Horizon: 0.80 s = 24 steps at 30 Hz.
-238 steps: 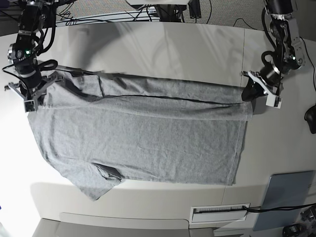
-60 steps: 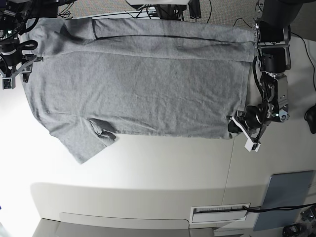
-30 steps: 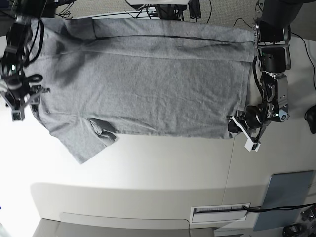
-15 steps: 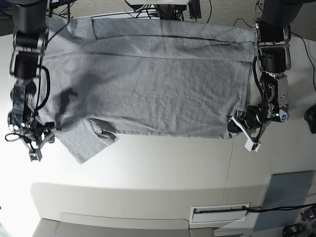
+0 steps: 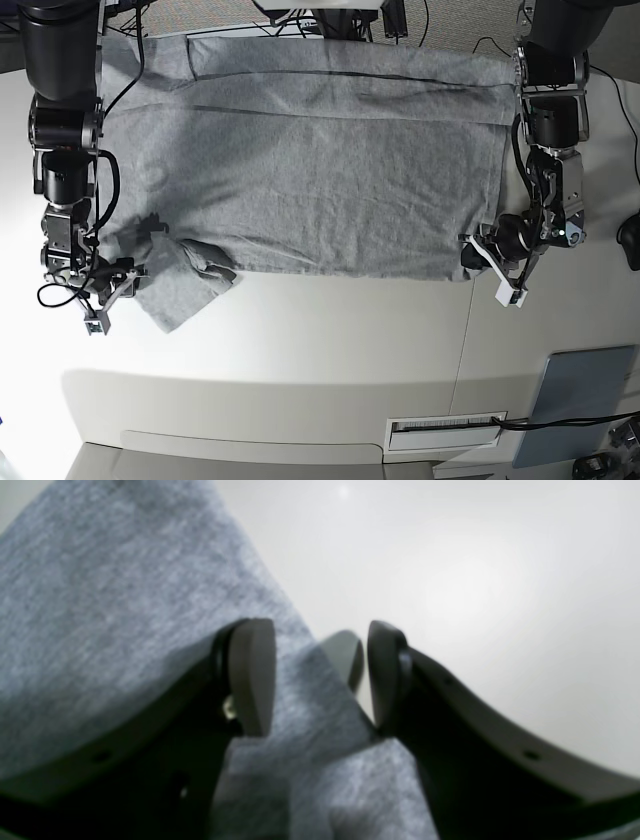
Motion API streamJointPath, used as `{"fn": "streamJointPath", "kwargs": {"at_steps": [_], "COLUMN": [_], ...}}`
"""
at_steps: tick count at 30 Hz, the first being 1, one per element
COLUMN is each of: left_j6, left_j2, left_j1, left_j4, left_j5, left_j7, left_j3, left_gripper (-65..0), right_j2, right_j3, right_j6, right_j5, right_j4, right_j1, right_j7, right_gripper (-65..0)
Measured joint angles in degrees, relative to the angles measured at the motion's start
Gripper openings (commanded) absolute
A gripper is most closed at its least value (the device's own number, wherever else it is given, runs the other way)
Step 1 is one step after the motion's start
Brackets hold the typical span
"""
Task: Fold the T-shirt properly
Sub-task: 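Move the right gripper to the hem corner and grasp it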
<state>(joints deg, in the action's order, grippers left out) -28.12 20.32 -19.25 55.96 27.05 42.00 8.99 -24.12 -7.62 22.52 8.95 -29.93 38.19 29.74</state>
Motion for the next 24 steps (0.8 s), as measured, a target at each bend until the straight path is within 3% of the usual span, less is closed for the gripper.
{"fn": "streamJointPath", "kwargs": {"at_steps": [5,12,15,18,24], "left_j6": [0.0,0.0,0.0,0.0,0.0], "left_j2": [0.0,0.0,0.0,0.0,0.0], "left_j1": [0.0,0.0,0.0,0.0,0.5], "left_j4": [0.0,0.0,0.0,0.0,2.2], "left_j5": [0.0,0.0,0.0,0.0,-0.9], "left_j7": [0.0,0.0,0.0,-0.6,-1.0], "left_j3": [0.0,0.0,0.0,0.0,0.0], "left_gripper": [-65.0,-65.0,-65.0,-65.0,-65.0], "right_j2": [2.0,3.7,4.2,4.1,3.1], "right_j3": [0.2,0.3,0.3,0.3,0.0], "right_j6": [-0.5,-1.6,-4.8,-5.5,-5.9], "right_j5": [-4.1,-8.0,-8.3,-9.2,-10.6], "right_j4": [3.3,4.0,3.9,2.1,-6.0], "right_j1": [1.4,1.7,1.7,1.2,-0.5], "right_j7": [-1.1,-0.5,-0.7,-0.1,9.4], "right_gripper": [-37.1,-64.0,-65.0,-65.0,-65.0]}}
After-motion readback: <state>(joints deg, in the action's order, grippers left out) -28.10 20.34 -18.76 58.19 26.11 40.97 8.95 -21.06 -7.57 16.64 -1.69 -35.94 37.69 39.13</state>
